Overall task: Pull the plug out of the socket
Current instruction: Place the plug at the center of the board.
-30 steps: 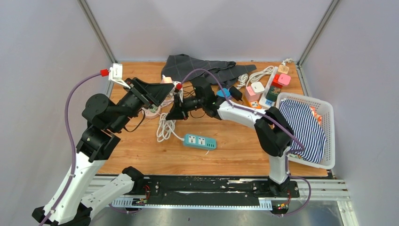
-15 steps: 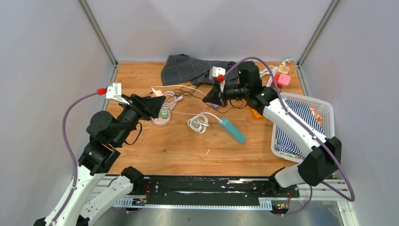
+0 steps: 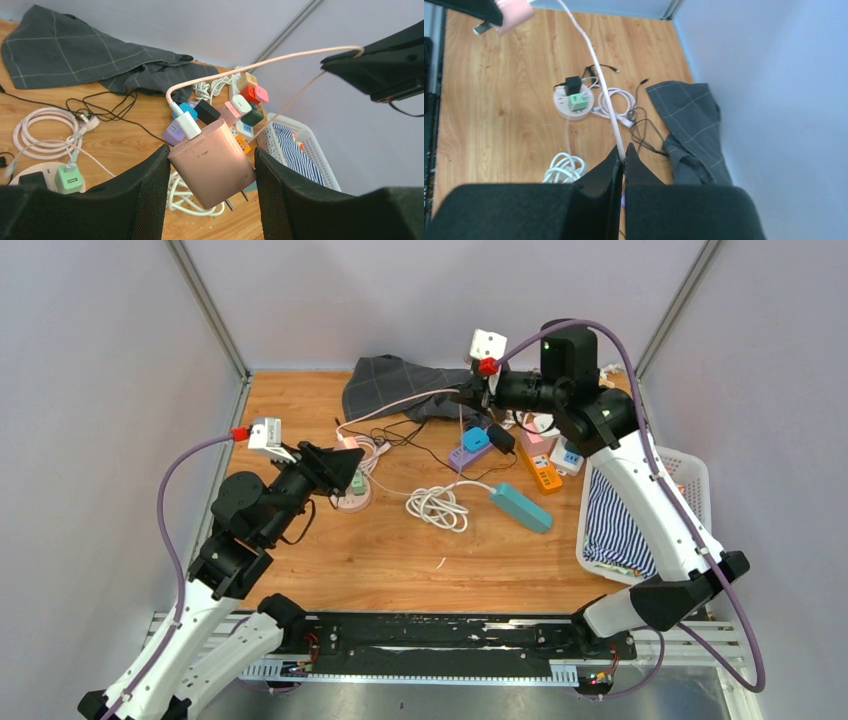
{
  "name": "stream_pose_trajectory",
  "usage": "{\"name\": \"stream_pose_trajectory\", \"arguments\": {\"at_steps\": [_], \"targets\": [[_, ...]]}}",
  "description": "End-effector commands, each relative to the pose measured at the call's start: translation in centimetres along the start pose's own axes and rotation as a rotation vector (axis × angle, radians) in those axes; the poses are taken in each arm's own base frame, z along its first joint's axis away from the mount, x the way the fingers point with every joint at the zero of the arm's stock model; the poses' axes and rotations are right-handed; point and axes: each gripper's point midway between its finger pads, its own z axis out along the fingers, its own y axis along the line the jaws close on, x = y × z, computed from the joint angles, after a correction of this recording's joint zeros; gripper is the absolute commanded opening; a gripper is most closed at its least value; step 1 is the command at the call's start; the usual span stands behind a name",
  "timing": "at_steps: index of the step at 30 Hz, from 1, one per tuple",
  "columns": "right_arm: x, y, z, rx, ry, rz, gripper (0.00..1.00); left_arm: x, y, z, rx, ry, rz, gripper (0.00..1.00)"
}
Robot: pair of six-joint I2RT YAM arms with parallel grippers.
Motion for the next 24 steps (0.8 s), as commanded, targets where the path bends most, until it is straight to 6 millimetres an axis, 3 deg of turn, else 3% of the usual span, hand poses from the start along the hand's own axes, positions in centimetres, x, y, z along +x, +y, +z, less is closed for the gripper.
{"name": "stream_pose_trajectory", "arguments": {"at_steps": [1,7,14,24], "targets": [[-2.6,-2.3,-2.3,0.099,0.017,-0.068,0.00,-0.9,-1.6,0.6,0.082,-0.040,0.018,0.00],[-8.6,-3.9,-5.5,0.192,-0.052,-0.154,0.00,-0.8,-3.8,1.6,0.185,-0.015,0.023,0.00],[-10.9,-4.7,-8.0,0.285,-0.056,-0.215,0.00,0.3,-4.1,2.1,0.214,0.034,0.040,0.00],[-15.9,-1.5,-11.0,0.226,-0.208,-0.195,0.00,3.7,-5.8,3.4,0.361,0.179,0.090,0.00]]}}
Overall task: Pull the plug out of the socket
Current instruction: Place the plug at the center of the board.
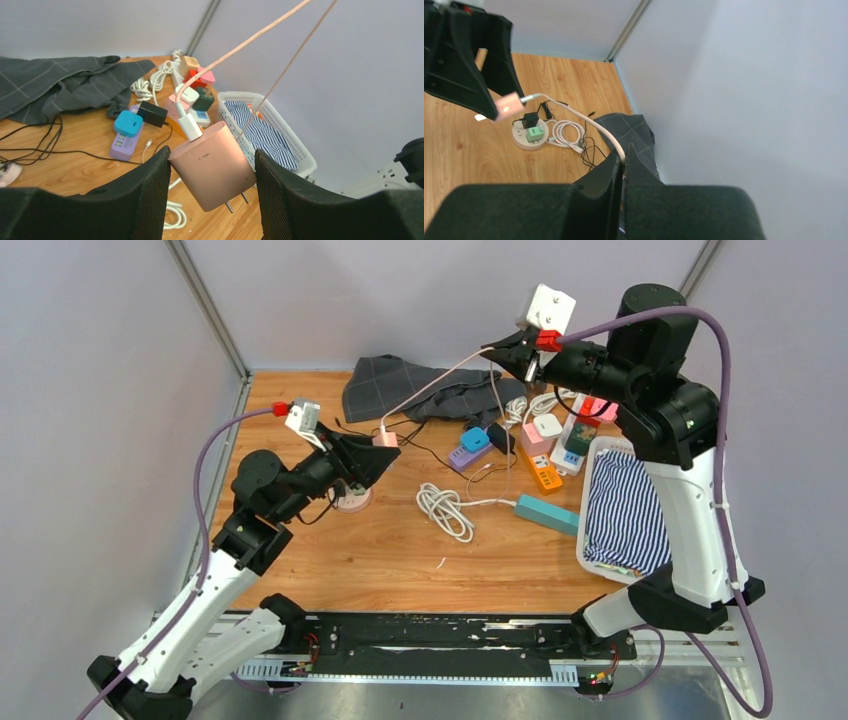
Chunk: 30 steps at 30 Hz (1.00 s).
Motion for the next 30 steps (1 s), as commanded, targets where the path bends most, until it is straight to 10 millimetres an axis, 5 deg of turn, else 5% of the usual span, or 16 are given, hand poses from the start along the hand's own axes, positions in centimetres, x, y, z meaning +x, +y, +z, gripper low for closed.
{"name": "stream_pose_trajectory", "arguments": {"at_steps": [1,6,8,16,20,22,30], "targets": [[-4.9,0.2,-3.3,0.024,-0.119,-0.004,0.00,2.3,-0.2,1.2,0.065,0.093,0.011,0.00],[-10.3,4.3,-5.4,-0.229,-0.344,0.164,0.00,4.6,0.5,2.3,0.085,0.165,-0.010,0.00],[-11.0,4.6,-6.2,-0.250,-0.359,0.201,0.00,6.0,0.8,2.8,0.101,0.204,-0.017,0.00],[-3.5,3.1,-2.3,-0.143,-0.207,0.307,0.00,10.4,2.3,4.7,0.106,0.315,-0.056,0.00],[-0.2,5.8,1.2,-0.332,-0.252,0.574,0.00,12.3,0.9,5.4,0.180,0.365,-0.068,0.00],[-0.2,7.7,2.3,-0.445,-0.306,0.686,0.00,13.8,-0.4,5.7,0.241,0.413,-0.053,0.00],[3.1,9.8,3.9,-0.415,-0.237,0.730,0.00,16.4,-2.6,6.6,0.329,0.467,-0.011,0.00]]}}
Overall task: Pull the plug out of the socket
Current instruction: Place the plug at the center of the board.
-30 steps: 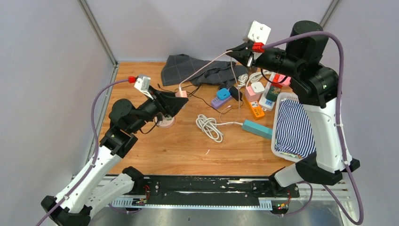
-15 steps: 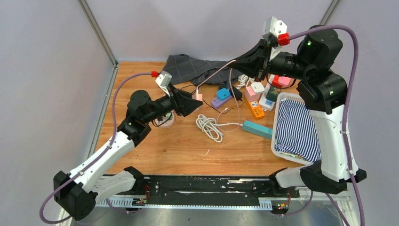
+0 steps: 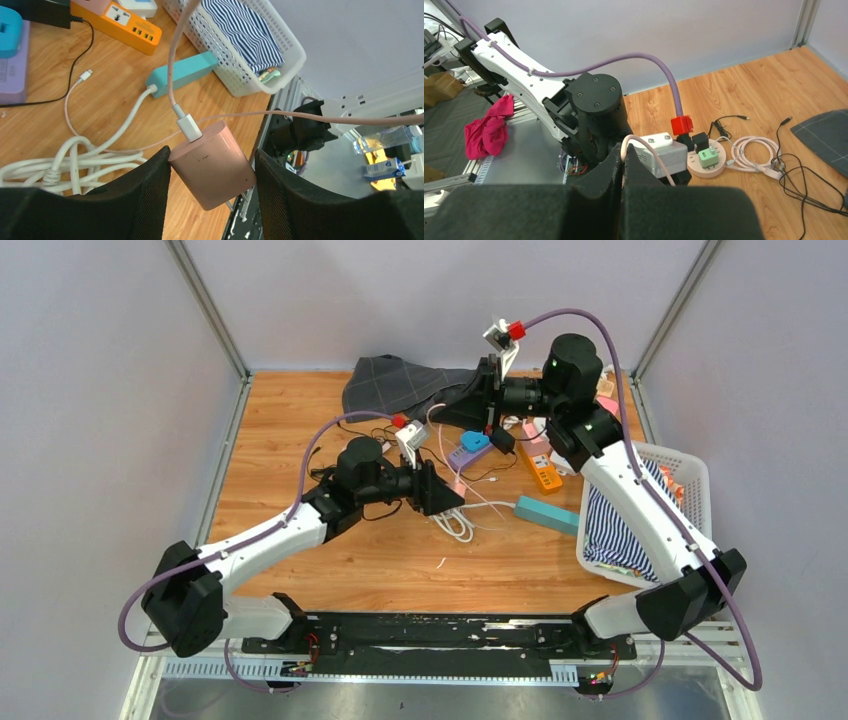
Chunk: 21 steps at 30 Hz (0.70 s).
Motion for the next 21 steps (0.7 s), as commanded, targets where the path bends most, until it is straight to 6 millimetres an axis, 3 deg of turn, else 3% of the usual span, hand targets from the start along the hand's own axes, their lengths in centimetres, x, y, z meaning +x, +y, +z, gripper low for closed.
{"name": "stream_pose_trajectory", "arguments": {"at_steps": [1,5,9,12,15,18,21], "targets": [[-2.5,3.1,-0.6,-0.049,-0.077,-0.103,0.00,-1.1,-1.3,0.5,0.063,-0.028,0.064,0.00],[-2.1,2.1,-1.3,0.015,-0.070,-0.115,0.00,-1.3,-2.3,0.2,0.109,-0.033,0.104,0.00],[-1.9,0.8,-2.3,0.081,-0.076,-0.131,0.00,-1.2,-1.8,-0.8,0.071,-0.064,0.153,0.00],[-0.7,-0.2,-2.6,0.106,-0.061,-0.136,0.00,-1.4,-1.8,-1.4,0.058,-0.085,0.167,0.00],[1.0,0.2,-2.3,0.049,-0.055,-0.127,0.01,-1.8,-3.3,-2.0,0.116,-0.092,0.187,0.00],[2.5,0.8,-2.6,0.010,-0.055,-0.149,0.05,-2.7,-4.9,-3.1,0.156,-0.127,0.219,0.00],[4.0,-0.2,-3.5,0.080,-0.008,-0.218,0.06,-4.2,-4.7,-5.0,0.080,-0.225,0.267,0.00]]}}
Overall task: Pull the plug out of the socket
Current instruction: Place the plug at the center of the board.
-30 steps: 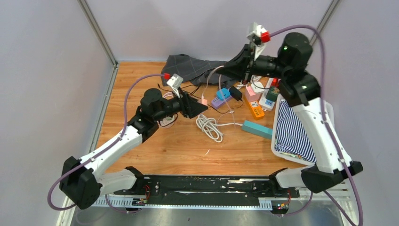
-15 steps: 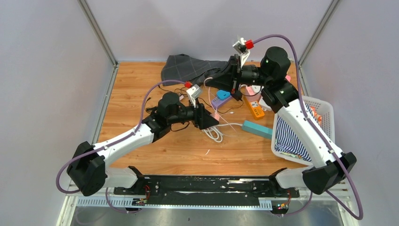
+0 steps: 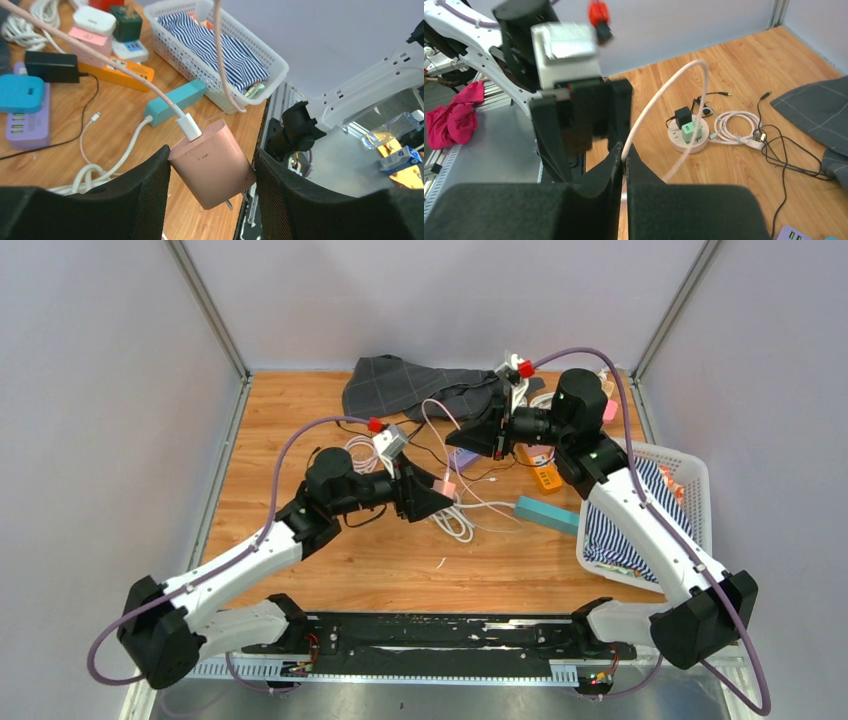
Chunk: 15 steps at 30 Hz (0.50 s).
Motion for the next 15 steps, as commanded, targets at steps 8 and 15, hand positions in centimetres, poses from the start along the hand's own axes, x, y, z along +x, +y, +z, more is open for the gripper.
{"name": "stream_pose_trajectory", "arguments": {"at_steps": [8,15], "targets": [[3.3,-1.2,-2.2,0.061,-0.003,-0.157,0.07,-9.0,3.7,-9.7,-0.290,-0.380,0.034,0.00],[7.4,-0.9,-0.9,0.016,0.002,-0.101,0.10,-8.4,10.0,-14.3,-0.556,-0.429,-0.146,0.00]]}}
